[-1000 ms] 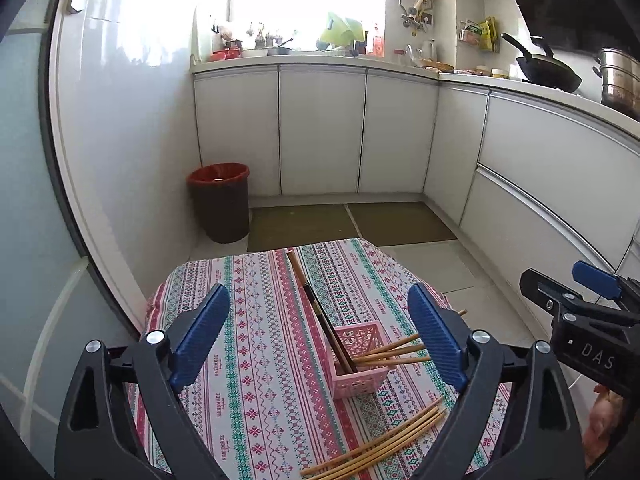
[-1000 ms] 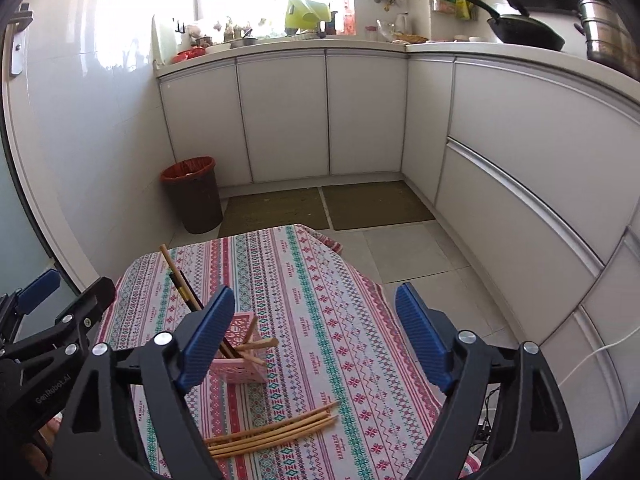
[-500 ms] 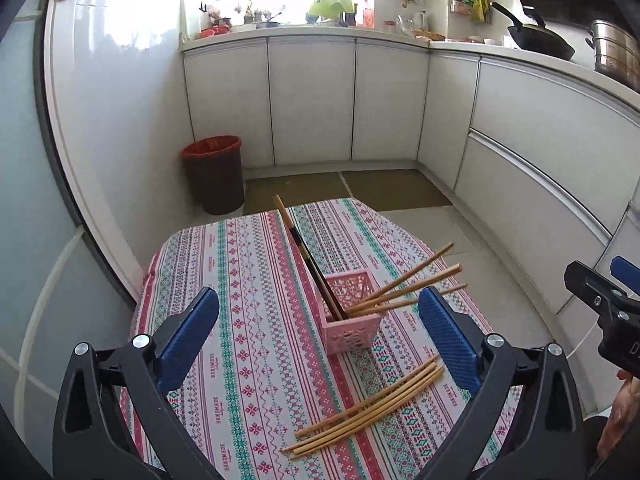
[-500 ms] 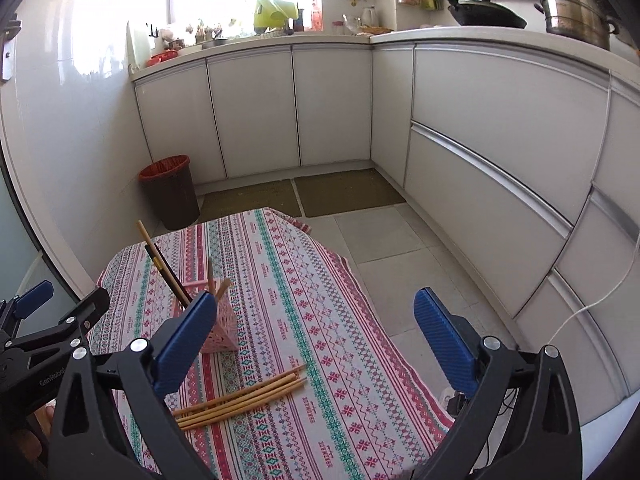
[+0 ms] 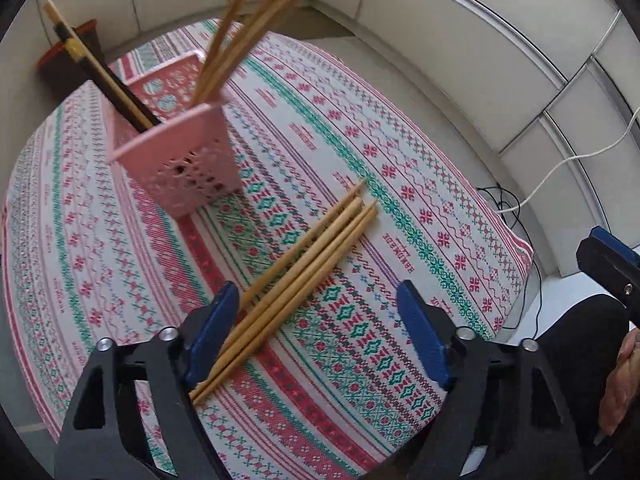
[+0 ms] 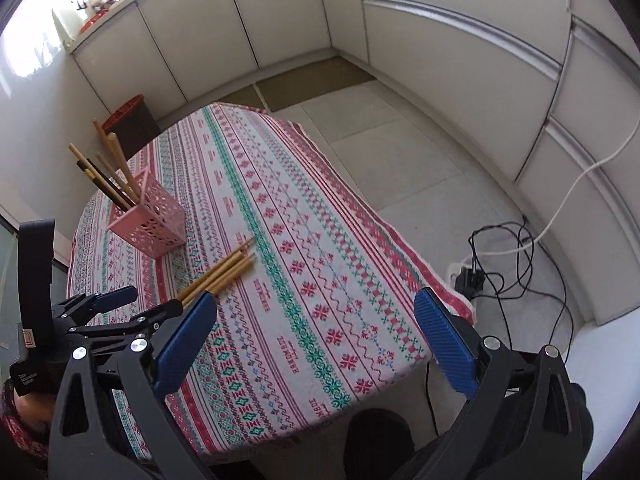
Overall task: Organize utensils
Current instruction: 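Grasp a wooden chopstick with the left tool while the right tool grasps another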
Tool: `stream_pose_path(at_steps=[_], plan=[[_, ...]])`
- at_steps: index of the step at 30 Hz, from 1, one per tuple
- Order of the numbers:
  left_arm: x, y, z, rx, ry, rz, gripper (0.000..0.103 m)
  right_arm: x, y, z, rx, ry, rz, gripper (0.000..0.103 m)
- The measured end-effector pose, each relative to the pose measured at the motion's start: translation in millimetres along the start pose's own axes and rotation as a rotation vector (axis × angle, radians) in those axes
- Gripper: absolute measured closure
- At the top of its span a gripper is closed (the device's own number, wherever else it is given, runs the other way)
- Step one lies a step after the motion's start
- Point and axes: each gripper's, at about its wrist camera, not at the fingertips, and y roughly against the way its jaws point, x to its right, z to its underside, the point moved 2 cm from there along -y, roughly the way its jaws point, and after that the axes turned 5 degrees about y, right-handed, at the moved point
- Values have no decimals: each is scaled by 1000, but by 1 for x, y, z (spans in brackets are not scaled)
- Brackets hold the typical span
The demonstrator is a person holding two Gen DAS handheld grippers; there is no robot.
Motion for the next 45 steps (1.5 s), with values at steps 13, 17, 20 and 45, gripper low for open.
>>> stream_pose_path(at_steps=[13, 17, 20, 45], plan=[[51, -45, -12, 9, -215, 162, 43, 52, -44, 13, -92, -127, -31, 7], [51, -61, -21, -15, -206, 129, 43, 59, -49, 12, -102, -144, -34, 7], [55, -70, -23, -14, -237, 69, 43, 64, -52, 13, -114, -162, -33, 7], [47, -88, -39, -16, -246, -68, 69, 72, -65, 20, -153, -181, -17, 7]])
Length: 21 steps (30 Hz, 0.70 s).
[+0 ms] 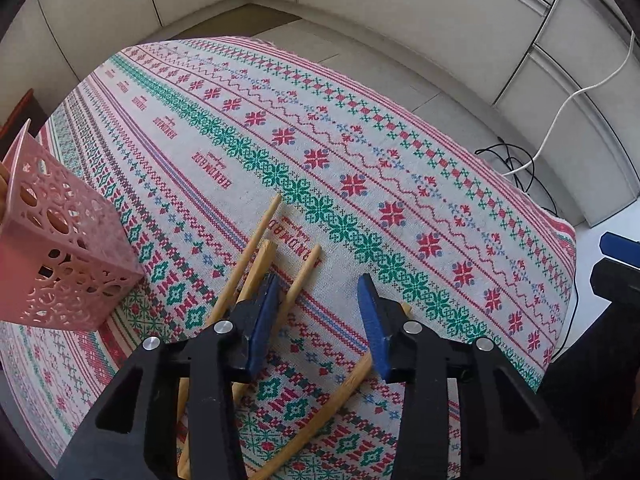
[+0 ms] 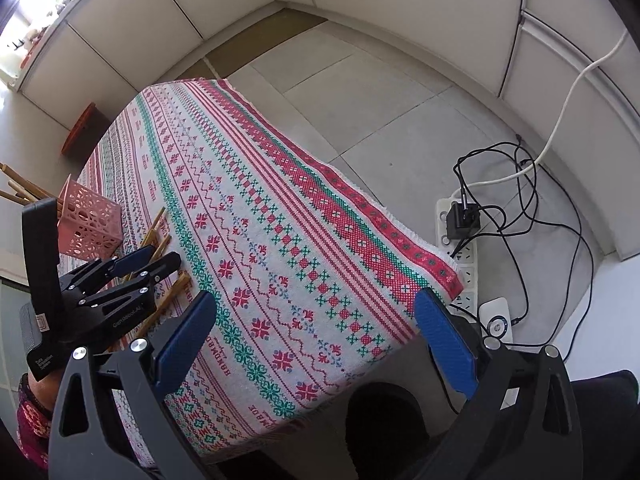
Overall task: Organize utensils
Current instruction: 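Grasp a wooden chopstick with the left tool while the right tool grasps another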
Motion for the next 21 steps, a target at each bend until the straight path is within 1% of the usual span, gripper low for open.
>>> stream_pose_path(at_steps=[1, 2, 4, 7, 9, 13, 15, 18, 20, 21], plan=[[-1, 1, -1, -10, 3, 6, 81, 0, 0, 0, -1, 1, 0, 7], [-1, 2, -1, -17, 5, 10, 89, 0, -1, 0, -3, 0, 0, 7], [3, 1, 0, -26, -25, -27, 92, 1, -2, 1, -9, -1, 2, 7], [8, 1, 1, -22, -46, -62, 98, 0, -3, 1, -19, -1, 8, 7], [7, 4, 4, 4, -49, -75, 98, -2, -4, 2, -31, -4, 4, 7], [9, 27, 13, 100, -77, -67, 99, -10, -12, 4, -76, -24, -31, 7], [9, 47, 20, 160, -94, -84, 99, -17, -21, 6, -114, -44, -47, 7], [9, 76, 34, 224, -105, -116, 99, -32, -32, 8, -162, -85, -74, 8], [7, 99, 47, 269, -104, -144, 99, -45, -38, 7, -182, -95, -75, 10], [6, 109, 52, 291, -98, -155, 99, -54, -43, 6, -195, -92, -66, 14]])
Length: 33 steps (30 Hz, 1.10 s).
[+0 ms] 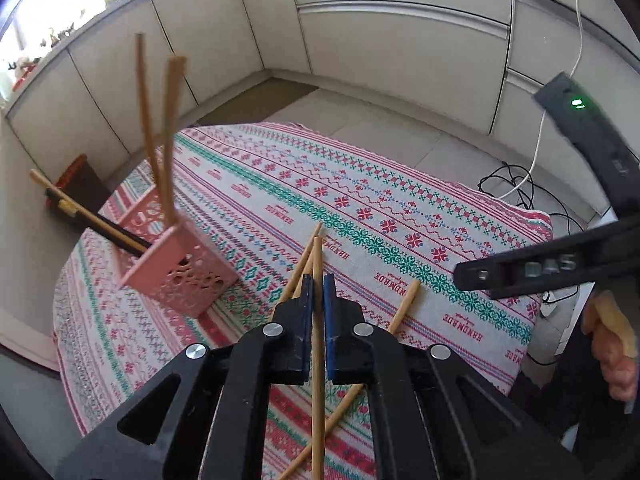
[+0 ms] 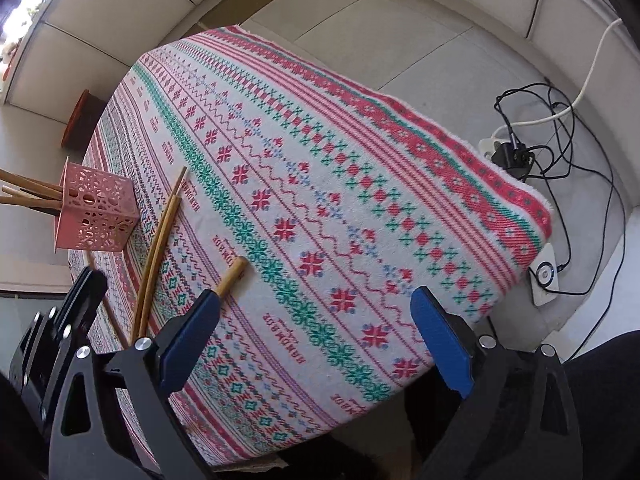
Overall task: Organize utensils
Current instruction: 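Grasp a wooden chopstick with the left tool while the right tool grasps another, then carry both chopsticks upright to the pink holder and insert them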
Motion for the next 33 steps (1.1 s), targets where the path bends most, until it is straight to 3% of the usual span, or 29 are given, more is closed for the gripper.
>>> stream_pose_path(at_steps=[3, 8, 11, 12, 15, 18, 21, 27, 33], plan=[[-13, 34, 10, 66, 30, -41, 99, -24, -15, -2, -40, -6, 52, 24], [-26, 77, 24, 152, 72, -90, 99, -61, -35, -4, -54, -48, 153, 27], [-36, 96, 28, 202, 108, -108, 99, -81, -42, -3, -46, -56, 220, 45], [-40, 100, 29, 217, 118, -111, 99, -86, -44, -3, -46, -56, 231, 57], [-54, 110, 34, 239, 155, -129, 99, -93, -45, -2, -26, -96, 257, 71], [-62, 117, 39, 246, 187, -147, 99, -90, -44, -6, 3, -150, 236, 87], [-68, 122, 42, 256, 217, -155, 99, -82, -41, -8, 23, -192, 183, 94], [-80, 129, 40, 281, 313, -97, 99, -63, -26, -10, 59, -179, 26, 95], [-84, 142, 30, 332, 394, -31, 99, -65, 41, 4, 226, 35, -70, 95]])
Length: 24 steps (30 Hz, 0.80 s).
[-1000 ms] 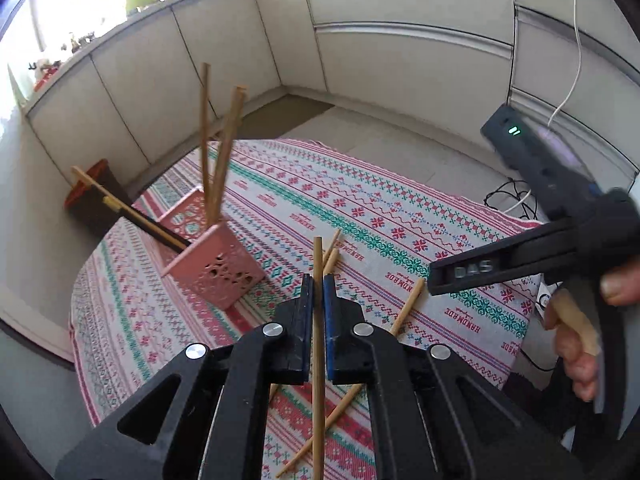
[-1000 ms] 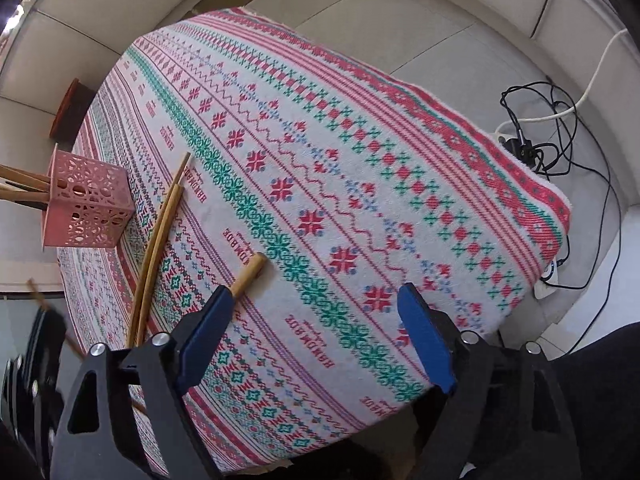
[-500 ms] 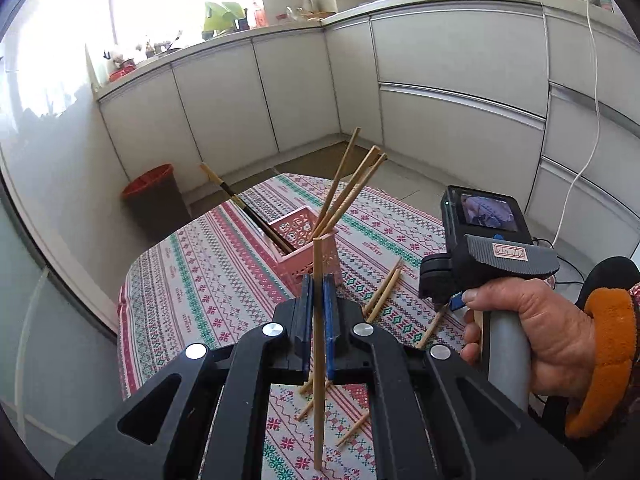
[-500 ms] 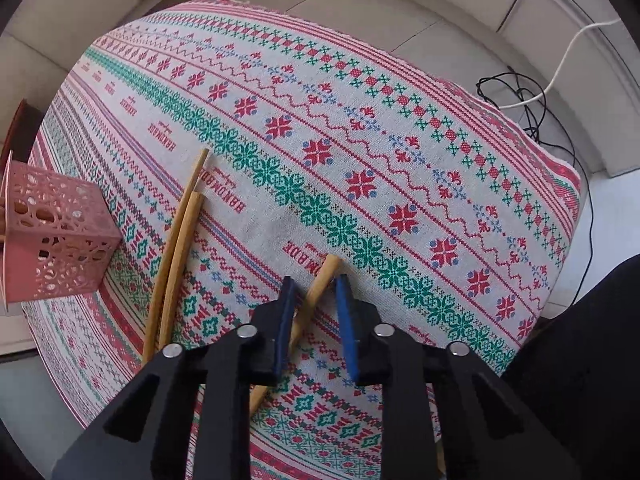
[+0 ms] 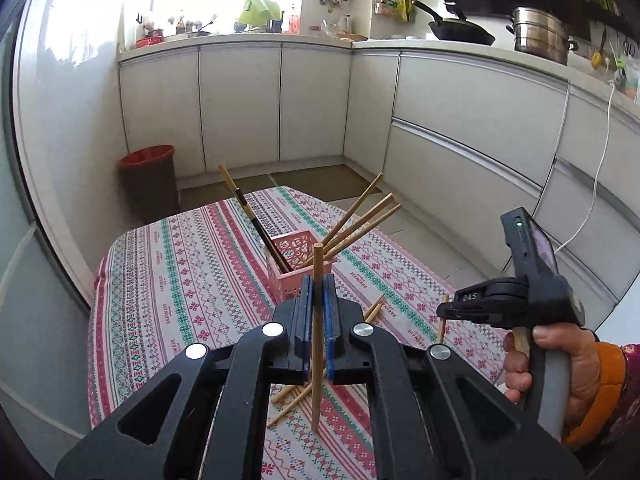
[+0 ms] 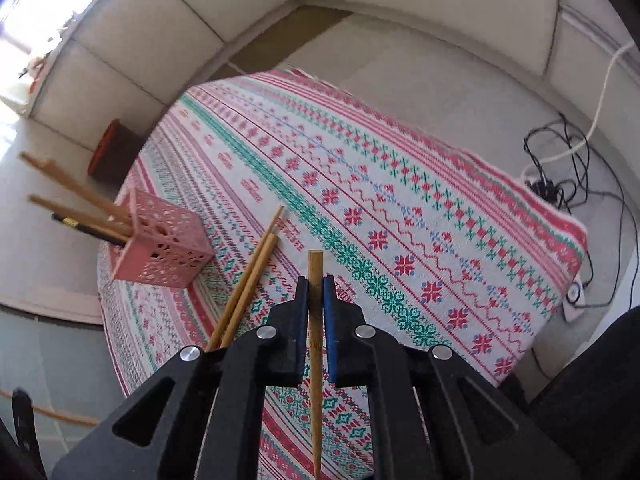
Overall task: Organize utensils
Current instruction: 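Carry both chopsticks upright to the pink holder and insert them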
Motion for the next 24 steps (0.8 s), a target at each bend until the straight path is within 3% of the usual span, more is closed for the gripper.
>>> stream_pose_path(at_steps=[4, 10, 16, 24], plan=[[4, 8, -10, 31, 37, 12, 99, -9, 55, 0, 120, 160, -55, 95], [11, 12, -22, 39, 66, 9, 99, -18, 119, -4, 236, 297, -123, 95], [12, 17, -39, 44, 70, -35, 99, -45, 163, -11, 288, 386, -206, 95], [9, 35, -89, 147, 48, -75, 99, -101, 219, -42, 378, 458, -358, 95]])
